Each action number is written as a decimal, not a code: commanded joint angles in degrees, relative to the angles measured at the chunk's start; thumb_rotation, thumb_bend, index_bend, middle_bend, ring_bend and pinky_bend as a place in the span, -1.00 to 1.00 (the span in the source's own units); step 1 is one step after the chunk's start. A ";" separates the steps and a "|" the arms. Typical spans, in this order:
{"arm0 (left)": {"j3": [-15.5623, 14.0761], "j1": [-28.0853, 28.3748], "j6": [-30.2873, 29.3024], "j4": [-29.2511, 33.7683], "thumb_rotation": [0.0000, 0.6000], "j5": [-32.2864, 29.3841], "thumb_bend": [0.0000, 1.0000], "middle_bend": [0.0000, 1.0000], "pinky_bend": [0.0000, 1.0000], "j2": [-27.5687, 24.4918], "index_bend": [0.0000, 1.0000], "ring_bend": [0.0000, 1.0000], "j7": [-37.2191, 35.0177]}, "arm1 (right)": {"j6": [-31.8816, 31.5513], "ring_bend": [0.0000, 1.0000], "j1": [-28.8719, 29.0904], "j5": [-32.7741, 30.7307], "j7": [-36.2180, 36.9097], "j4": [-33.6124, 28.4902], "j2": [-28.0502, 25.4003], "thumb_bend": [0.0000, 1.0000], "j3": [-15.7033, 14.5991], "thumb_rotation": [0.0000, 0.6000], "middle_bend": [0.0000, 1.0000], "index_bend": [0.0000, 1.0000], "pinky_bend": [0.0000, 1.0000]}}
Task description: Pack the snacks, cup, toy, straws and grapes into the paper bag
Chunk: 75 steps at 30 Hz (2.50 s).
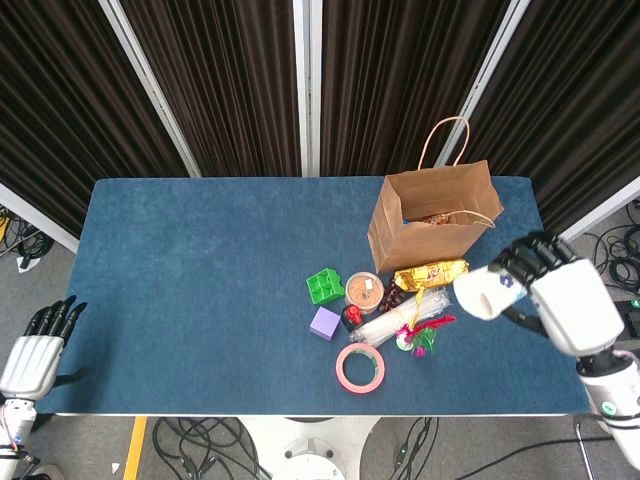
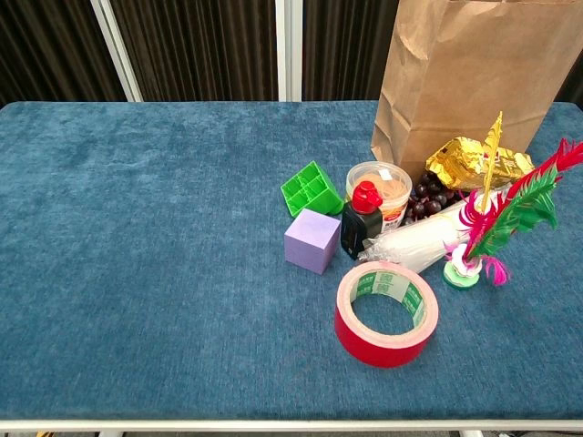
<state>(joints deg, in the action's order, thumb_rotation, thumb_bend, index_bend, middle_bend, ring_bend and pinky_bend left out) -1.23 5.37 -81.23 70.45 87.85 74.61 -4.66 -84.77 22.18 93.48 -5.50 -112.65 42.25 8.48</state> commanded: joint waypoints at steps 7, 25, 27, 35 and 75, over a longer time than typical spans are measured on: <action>0.08 -0.21 0.16 -0.06 1.00 -0.64 -0.89 -0.92 -0.77 -0.51 -0.86 -1.00 -0.23 | 8.81 -0.41 14.62 -20.27 -15.52 3.10 5.21 -0.75 13.75 1.00 -0.18 0.06 -0.48; 0.81 0.28 0.90 -0.47 1.00 -1.66 -0.89 -0.92 -0.77 -0.59 -0.86 -1.00 -2.10 | 18.17 -0.42 27.31 -43.22 -29.57 22.51 24.33 -0.75 15.55 1.00 -0.20 0.07 -0.48; 0.78 0.09 0.67 -0.63 1.00 -1.67 -0.89 -0.92 -0.77 -0.74 -0.86 -1.00 -2.79 | 19.51 -0.44 27.36 -44.64 -29.39 22.84 24.43 -0.79 15.19 1.00 -0.24 0.00 -0.52; 0.68 0.18 0.85 -1.09 1.00 -1.54 -0.89 -0.92 -0.77 -0.43 -0.86 -1.00 -2.89 | 24.85 -0.91 27.88 -51.52 -30.64 20.56 21.66 -1.00 13.87 1.00 -0.61 -0.64 -0.97; 0.38 0.26 0.81 0.54 1.00 -1.28 -0.89 -0.92 -0.77 -0.59 -0.86 -1.00 -0.91 | 14.79 -0.80 9.62 -10.83 -15.95 -5.96 5.95 -1.00 0.48 1.00 -0.54 -0.75 -0.79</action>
<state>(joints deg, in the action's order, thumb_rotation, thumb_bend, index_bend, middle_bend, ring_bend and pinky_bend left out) -0.86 5.64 -80.41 70.98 86.58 74.03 -5.56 -70.69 33.42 81.16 -21.74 -119.48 48.94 10.67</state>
